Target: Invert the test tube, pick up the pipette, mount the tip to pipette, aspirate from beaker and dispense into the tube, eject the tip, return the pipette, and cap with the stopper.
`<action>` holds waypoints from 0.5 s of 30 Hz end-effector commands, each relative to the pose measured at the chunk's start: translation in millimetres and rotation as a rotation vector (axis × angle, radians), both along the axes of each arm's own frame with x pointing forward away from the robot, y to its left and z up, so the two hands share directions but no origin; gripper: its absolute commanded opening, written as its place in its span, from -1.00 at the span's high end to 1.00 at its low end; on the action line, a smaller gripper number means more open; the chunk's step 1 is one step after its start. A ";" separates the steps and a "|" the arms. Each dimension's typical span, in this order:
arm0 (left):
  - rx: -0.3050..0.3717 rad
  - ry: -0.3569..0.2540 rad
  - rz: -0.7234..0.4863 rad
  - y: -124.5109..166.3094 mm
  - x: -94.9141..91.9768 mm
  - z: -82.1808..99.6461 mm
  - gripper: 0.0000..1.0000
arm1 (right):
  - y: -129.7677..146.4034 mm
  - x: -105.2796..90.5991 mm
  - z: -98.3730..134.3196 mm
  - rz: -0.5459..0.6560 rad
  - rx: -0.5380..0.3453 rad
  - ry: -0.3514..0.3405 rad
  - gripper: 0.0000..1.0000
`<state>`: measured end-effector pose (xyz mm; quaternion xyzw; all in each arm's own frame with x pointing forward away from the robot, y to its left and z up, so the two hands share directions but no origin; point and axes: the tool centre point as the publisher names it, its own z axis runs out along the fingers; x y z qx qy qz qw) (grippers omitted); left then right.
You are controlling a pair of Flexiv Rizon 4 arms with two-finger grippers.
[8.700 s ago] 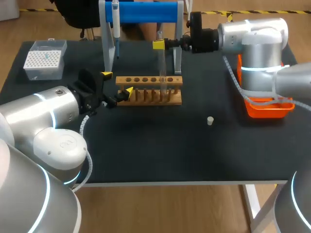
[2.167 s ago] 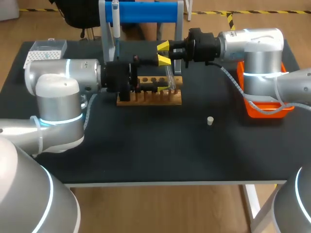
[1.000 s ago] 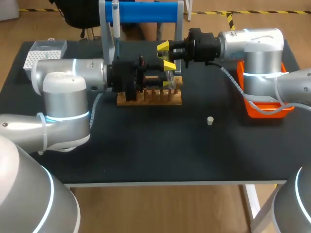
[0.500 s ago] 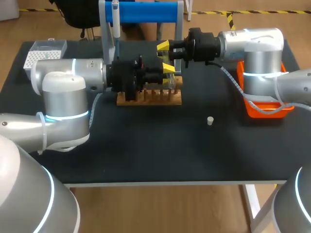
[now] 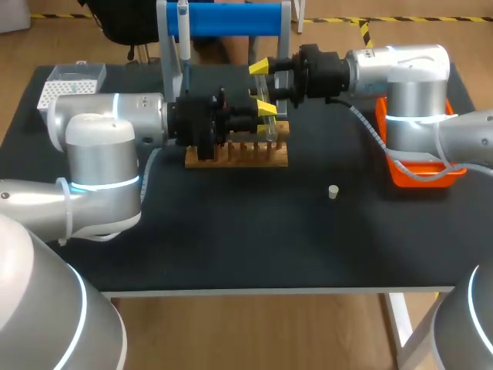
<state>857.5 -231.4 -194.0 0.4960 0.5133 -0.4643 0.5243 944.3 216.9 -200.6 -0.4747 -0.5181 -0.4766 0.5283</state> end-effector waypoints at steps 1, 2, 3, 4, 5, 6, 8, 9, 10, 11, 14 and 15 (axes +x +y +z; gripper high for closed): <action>0.000 -0.003 0.003 0.4 -1.1 0.2 1.00 | 0.0 0.5 -0.1 0.001 -0.002 -0.001 -1.00; 0.000 -0.003 0.003 0.4 -1.1 0.2 1.00 | 0.0 0.5 -0.1 0.001 -0.002 -0.001 -1.00; 0.000 -0.003 0.003 0.4 -1.1 0.2 1.00 | 0.0 0.5 -0.1 0.001 -0.002 -0.001 -1.00; 0.000 -0.003 0.003 0.4 -1.1 0.2 1.00 | 0.0 0.5 -0.1 0.001 -0.002 -0.001 -1.00; 0.000 -0.003 0.003 0.4 -1.1 0.2 1.00 | 0.0 0.5 -0.1 0.001 -0.002 -0.001 -1.00; 0.000 -0.003 0.003 0.4 -1.1 0.2 1.00 | 0.0 0.5 -0.1 0.001 -0.002 -0.001 -1.00; 0.000 -0.003 0.003 0.4 -1.1 0.2 1.00 | 0.0 0.5 -0.1 0.001 -0.002 -0.001 -1.00; 0.000 -0.003 0.003 0.4 -1.1 0.2 1.00 | 0.0 0.5 -0.1 0.001 -0.002 -0.001 -1.00; 0.000 -0.003 0.003 0.4 -1.1 0.2 1.00 | 0.0 0.5 -0.1 0.001 -0.002 -0.001 -1.00; 0.000 -0.003 0.003 0.4 -1.1 0.2 1.00 | 0.0 0.5 -0.1 0.001 -0.002 -0.001 -1.00; 0.000 -0.003 0.003 0.4 -1.1 0.2 1.00 | -11.3 -8.0 5.9 -0.048 -0.053 -0.186 -1.00; 0.000 -0.003 0.003 0.4 -1.1 0.2 1.00 | -17.8 -12.4 7.3 -0.074 -0.082 -0.279 -1.00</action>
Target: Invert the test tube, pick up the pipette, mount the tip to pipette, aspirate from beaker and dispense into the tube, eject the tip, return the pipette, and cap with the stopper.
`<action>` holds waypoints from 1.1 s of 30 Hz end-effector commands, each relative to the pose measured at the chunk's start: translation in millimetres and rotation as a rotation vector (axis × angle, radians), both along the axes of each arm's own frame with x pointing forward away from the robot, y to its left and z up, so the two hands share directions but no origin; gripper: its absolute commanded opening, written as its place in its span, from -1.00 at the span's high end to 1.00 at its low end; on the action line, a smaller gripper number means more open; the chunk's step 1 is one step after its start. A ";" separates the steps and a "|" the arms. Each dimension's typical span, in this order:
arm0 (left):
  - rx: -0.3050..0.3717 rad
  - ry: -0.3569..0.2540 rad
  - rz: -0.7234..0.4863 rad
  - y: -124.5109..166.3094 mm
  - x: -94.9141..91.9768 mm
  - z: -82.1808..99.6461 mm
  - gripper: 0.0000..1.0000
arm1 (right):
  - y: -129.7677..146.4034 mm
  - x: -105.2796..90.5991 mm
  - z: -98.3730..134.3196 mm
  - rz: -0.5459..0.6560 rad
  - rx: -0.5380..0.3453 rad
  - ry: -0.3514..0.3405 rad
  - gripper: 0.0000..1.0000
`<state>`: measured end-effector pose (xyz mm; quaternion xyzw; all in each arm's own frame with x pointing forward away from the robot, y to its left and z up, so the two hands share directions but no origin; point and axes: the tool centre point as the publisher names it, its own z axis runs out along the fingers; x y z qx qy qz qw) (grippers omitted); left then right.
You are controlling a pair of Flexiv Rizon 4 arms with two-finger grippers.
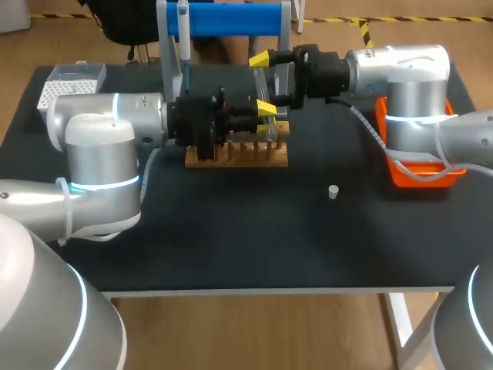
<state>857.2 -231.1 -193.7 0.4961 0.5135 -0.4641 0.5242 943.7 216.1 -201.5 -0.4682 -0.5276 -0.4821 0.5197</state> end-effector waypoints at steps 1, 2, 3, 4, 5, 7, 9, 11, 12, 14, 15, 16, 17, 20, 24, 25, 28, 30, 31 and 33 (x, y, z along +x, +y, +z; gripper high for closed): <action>-0.001 -0.003 0.003 0.1 -0.8 -0.1 1.00 | -23.3 -15.5 8.4 -0.096 -0.093 -0.319 -1.00; -0.001 -0.003 0.003 0.1 -0.8 -0.1 1.00 | -30.2 -18.5 7.9 -0.111 -0.107 -0.382 -1.00; -0.001 -0.003 0.003 0.1 -0.8 -0.1 1.00 | -37.1 -20.9 6.8 -0.126 -0.119 -0.445 -1.00; -0.001 -0.003 0.003 0.1 -0.8 -0.1 1.00 | -43.8 -21.6 5.1 -0.141 -0.129 -0.501 -1.00; -0.001 -0.003 0.003 0.1 -0.8 -0.1 1.00 | -49.9 -22.4 2.9 -0.155 -0.138 -0.559 -1.00; -0.001 -0.003 0.003 0.1 -0.8 -0.1 1.00 | -61.4 -22.7 -1.8 -0.180 -0.156 -0.675 -1.00; -0.001 -0.003 0.003 0.1 -0.8 -0.1 1.00 | -72.7 -21.1 -6.7 -0.226 -0.154 -0.792 -1.00; -0.001 -0.003 0.003 0.1 -0.8 -0.1 1.00 | -78.8 -21.7 -9.8 -0.251 -0.166 -0.875 -1.00; -0.001 -0.003 0.003 0.1 -0.8 -0.1 1.00 | -78.8 -21.7 -9.8 -0.251 -0.166 -0.875 -1.00; -0.001 -0.003 0.003 0.1 -0.8 -0.1 1.00 | -78.8 -21.7 -9.8 -0.251 -0.166 -0.875 -1.00; -0.001 -0.003 0.003 0.1 -0.8 -0.1 1.00 | -78.8 -21.7 -9.8 -0.251 -0.166 -0.875 -1.00; -0.001 -0.003 0.003 0.1 -0.8 -0.1 1.00 | -78.8 -21.7 -9.8 -0.251 -0.166 -0.875 -1.00; -0.001 -0.003 0.003 0.1 -0.8 -0.1 1.00 | -78.8 -21.7 -9.8 -0.251 -0.166 -0.875 -1.00; -0.001 -0.003 0.003 0.1 -0.8 -0.1 1.00 | -78.8 -21.7 -9.8 -0.251 -0.166 -0.875 -1.00; -0.001 -0.003 0.003 0.1 -0.8 -0.1 1.00 | -78.8 -21.7 -9.8 -0.251 -0.166 -0.875 -1.00; -0.001 -0.003 0.003 0.1 -0.8 -0.1 1.00 | -78.8 -21.7 -9.8 -0.251 -0.166 -0.875 -1.00; -0.001 -0.003 0.003 0.1 -0.8 -0.1 1.00 | -81.5 -15.5 -21.6 -0.200 -0.260 -1.006 -1.00; -0.001 -0.003 0.003 0.1 -0.8 -0.1 1.00 | -83.4 -12.1 -27.8 -0.160 -0.301 -1.068 -1.00; -0.001 -0.003 0.003 0.1 -0.8 -0.1 1.00 | -84.4 -10.5 -30.1 -0.146 -0.307 -1.088 -1.00; -0.001 -0.003 0.003 0.1 -0.8 -0.1 1.00 | -87.8 -9.3 -32.8 -0.111 -0.343 -1.156 -1.00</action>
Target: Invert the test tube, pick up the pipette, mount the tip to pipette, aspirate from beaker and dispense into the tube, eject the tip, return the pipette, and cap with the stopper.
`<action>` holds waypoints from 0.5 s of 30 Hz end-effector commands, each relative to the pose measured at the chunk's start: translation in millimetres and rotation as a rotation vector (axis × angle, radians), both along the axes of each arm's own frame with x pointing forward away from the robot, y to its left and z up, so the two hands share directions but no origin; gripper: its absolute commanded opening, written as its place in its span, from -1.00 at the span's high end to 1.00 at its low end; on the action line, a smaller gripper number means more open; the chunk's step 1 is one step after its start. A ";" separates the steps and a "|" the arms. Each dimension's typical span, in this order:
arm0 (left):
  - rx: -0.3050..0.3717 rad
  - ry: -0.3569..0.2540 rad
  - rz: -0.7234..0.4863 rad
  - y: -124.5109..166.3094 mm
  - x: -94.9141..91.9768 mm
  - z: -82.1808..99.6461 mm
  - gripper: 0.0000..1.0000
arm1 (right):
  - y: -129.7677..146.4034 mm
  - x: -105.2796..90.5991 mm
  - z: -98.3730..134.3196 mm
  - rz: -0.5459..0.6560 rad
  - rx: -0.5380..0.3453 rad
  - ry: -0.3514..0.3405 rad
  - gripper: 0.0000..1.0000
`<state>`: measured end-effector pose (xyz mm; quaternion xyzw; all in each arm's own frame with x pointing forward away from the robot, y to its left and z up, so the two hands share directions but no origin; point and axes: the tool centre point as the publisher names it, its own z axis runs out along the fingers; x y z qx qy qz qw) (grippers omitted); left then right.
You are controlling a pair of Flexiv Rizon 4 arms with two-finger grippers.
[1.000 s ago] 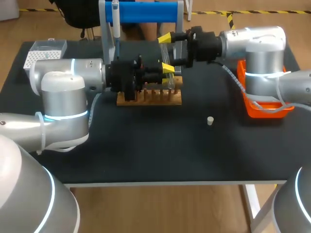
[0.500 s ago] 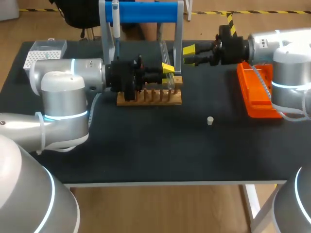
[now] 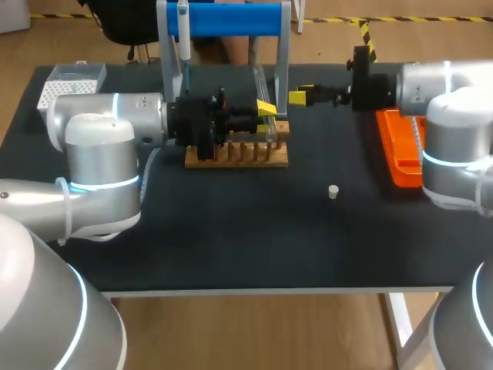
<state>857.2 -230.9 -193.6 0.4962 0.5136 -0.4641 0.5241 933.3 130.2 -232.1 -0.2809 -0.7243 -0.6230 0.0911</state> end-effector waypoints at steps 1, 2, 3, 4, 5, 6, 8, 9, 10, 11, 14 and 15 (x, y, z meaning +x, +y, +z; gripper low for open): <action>-0.001 -0.003 0.002 0.0 -0.8 -0.2 1.00 | -2.3 1.2 -3.6 0.041 -0.132 -0.143 -1.00; -0.001 -0.003 0.002 0.0 -0.8 -0.2 1.00 | -2.8 1.3 -5.0 0.047 -0.143 -0.174 -1.00; -0.001 -0.003 0.002 0.0 -0.8 -0.2 1.00 | -3.2 1.1 -8.0 0.061 -0.159 -0.200 -1.00; -0.001 -0.003 0.002 0.0 -0.8 -0.2 1.00 | -2.8 0.4 -10.2 0.075 -0.165 -0.216 -1.00; -0.001 -0.003 0.002 0.0 -0.8 -0.2 1.00 | -2.1 -0.1 -13.4 0.086 -0.180 -0.250 -1.00; -0.001 -0.003 0.002 0.0 -0.8 -0.2 1.00 | -1.1 -0.9 -16.4 0.093 -0.197 -0.272 -1.00; -0.001 -0.003 0.002 0.0 -0.8 -0.2 1.00 | 0.5 -1.3 -22.4 0.105 -0.208 -0.289 -1.00; -0.001 -0.003 0.002 0.0 -0.8 -0.2 1.00 | 1.3 -1.6 -25.7 0.109 -0.213 -0.299 -1.00; -0.001 -0.003 0.002 0.0 -0.8 -0.2 1.00 | 2.4 -2.1 -29.4 0.113 -0.216 -0.311 -1.00; -0.001 -0.003 0.002 0.0 -0.8 -0.2 1.00 | 3.3 -2.1 -32.9 0.114 -0.214 -0.314 -1.00; -0.001 -0.003 0.002 0.0 -0.8 -0.2 1.00 | 7.1 -2.7 -42.8 0.109 -0.212 -0.333 -1.00; -0.001 -0.003 0.002 0.0 -0.8 -0.2 1.00 | 8.8 -2.6 -45.5 0.104 -0.215 -0.340 -1.00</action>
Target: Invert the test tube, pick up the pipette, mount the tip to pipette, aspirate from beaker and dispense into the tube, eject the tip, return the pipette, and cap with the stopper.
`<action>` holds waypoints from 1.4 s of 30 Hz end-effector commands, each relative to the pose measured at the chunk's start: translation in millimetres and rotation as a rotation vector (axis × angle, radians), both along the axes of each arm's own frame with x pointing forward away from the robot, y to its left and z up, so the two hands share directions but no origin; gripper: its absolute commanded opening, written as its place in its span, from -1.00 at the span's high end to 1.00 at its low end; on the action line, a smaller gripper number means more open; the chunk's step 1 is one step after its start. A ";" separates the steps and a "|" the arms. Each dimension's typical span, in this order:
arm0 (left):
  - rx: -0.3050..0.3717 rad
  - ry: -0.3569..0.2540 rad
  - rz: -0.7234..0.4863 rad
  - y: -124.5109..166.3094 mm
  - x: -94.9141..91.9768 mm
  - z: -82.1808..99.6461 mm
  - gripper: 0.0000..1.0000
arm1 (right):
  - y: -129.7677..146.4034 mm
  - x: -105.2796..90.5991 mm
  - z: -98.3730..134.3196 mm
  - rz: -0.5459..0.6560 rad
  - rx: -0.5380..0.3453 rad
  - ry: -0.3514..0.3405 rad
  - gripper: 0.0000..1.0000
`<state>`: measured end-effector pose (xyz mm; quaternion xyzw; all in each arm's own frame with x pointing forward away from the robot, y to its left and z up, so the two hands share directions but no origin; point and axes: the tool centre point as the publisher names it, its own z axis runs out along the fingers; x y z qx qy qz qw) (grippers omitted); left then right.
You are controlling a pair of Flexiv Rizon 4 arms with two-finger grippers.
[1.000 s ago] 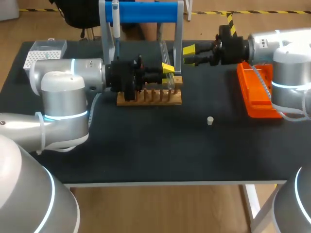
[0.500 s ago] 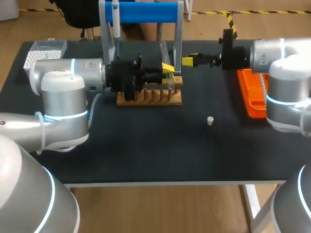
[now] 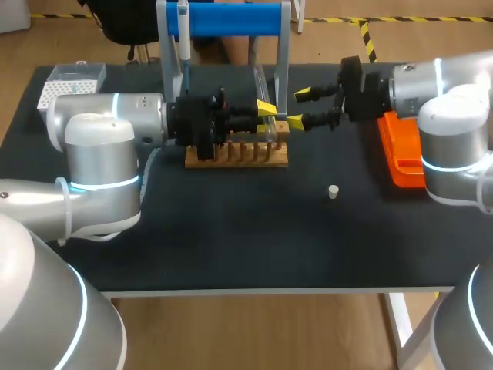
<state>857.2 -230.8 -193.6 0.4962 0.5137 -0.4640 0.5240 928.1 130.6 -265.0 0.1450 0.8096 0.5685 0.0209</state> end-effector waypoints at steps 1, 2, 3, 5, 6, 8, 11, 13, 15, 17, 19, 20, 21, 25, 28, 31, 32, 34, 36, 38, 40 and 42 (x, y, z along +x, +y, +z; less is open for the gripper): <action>-0.002 -0.003 0.002 -0.1 -0.8 -0.2 1.00 | 9.7 3.0 -15.3 -0.009 0.014 -0.022 -1.00; -0.002 -0.003 0.002 -0.1 -0.8 -0.2 1.00 | 11.0 3.5 -17.7 -0.011 0.020 -0.023 -1.00; -0.002 -0.003 0.002 -0.1 -0.8 -0.2 1.00 | 12.5 4.0 -20.2 -0.012 0.023 -0.023 -1.00; -0.002 -0.003 0.002 -0.1 -0.8 -0.2 1.00 | 16.3 4.9 -24.7 -0.013 0.025 -0.028 -1.00; -0.002 -0.003 0.002 -0.1 -0.8 -0.2 1.00 | 18.4 5.4 -27.1 -0.012 0.022 -0.033 -1.00; -0.002 -0.003 0.002 -0.1 -0.8 -0.2 1.00 | 21.8 6.2 -31.5 -0.011 0.011 -0.040 -1.00; -0.002 -0.003 0.002 -0.1 -0.8 -0.2 1.00 | 25.2 7.4 -37.7 -0.010 -0.007 -0.054 -1.00; -0.002 -0.003 0.002 -0.1 -0.8 -0.2 1.00 | 26.5 8.8 -41.7 -0.012 -0.015 -0.057 -1.00; -0.002 -0.003 0.002 -0.1 -0.8 -0.2 1.00 | 27.3 10.1 -45.0 -0.015 -0.023 -0.063 -1.00; -0.002 -0.003 0.002 -0.1 -0.8 -0.2 1.00 | 27.6 11.1 -47.4 -0.018 -0.027 -0.063 -1.00; -0.002 -0.003 0.002 -0.1 -0.8 -0.2 1.00 | 27.5 12.3 -50.4 -0.022 -0.029 -0.061 -1.00; -0.002 -0.003 0.002 -0.1 -0.8 -0.2 1.00 | 27.3 12.7 -51.8 -0.026 -0.032 -0.059 -1.00; -0.002 -0.003 0.002 -0.1 -0.8 -0.2 1.00 | 27.0 13.1 -53.3 -0.029 -0.034 -0.057 -1.00; -0.002 -0.003 0.002 -0.1 -0.8 -0.2 1.00 | 25.4 14.3 -58.5 -0.040 -0.041 -0.050 -1.00; -0.002 -0.003 0.002 -0.1 -0.8 -0.2 1.00 | 24.1 15.0 -61.8 -0.046 -0.044 -0.044 -1.00; -0.002 -0.003 0.002 -0.1 -0.8 -0.2 1.00 | 23.7 14.7 -65.0 -0.045 -0.047 -0.037 -1.00; -0.002 -0.003 0.002 -0.1 -0.8 -0.2 1.00 | 23.6 14.7 -65.8 -0.045 -0.049 -0.035 -1.00; -0.002 -0.003 0.002 -0.1 -0.8 -0.2 1.00 | 23.5 14.6 -67.5 -0.043 -0.054 -0.033 -1.00; -0.002 -0.003 0.002 -0.1 -0.8 -0.2 1.00 | 23.3 14.6 -69.0 -0.043 -0.060 -0.032 -1.00; -0.002 -0.003 0.002 -0.1 -0.8 -0.2 1.00 | 23.0 15.0 -70.2 -0.046 -0.065 -0.032 -1.00; -0.002 -0.003 0.002 -0.1 -0.8 -0.2 1.00 | 22.7 15.4 -71.2 -0.052 -0.075 -0.036 -1.00; -0.002 -0.003 0.002 -0.1 -0.8 -0.2 1.00 | 22.5 15.3 -72.1 -0.057 -0.078 -0.038 -1.00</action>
